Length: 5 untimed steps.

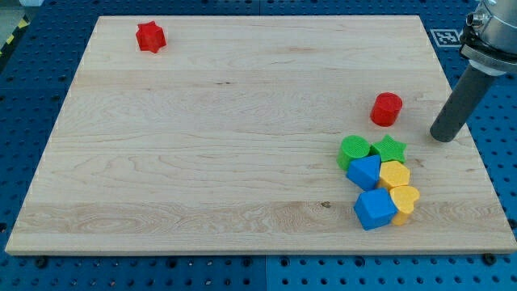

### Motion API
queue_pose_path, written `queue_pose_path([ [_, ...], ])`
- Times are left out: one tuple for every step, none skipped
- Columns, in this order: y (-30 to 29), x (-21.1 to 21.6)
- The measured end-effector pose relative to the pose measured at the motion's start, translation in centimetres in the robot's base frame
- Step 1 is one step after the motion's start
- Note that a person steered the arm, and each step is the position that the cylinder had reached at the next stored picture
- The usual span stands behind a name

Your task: Push the red circle parallel to the top of the green circle

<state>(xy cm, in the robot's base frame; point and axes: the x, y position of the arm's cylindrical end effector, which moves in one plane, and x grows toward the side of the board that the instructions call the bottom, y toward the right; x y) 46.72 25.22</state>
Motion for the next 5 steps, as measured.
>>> queue_pose_path([
  [-0.21,-0.37],
  [-0.43,-0.48],
  [-0.43,-0.5],
  [-0.43,-0.5],
  [-0.52,-0.56],
])
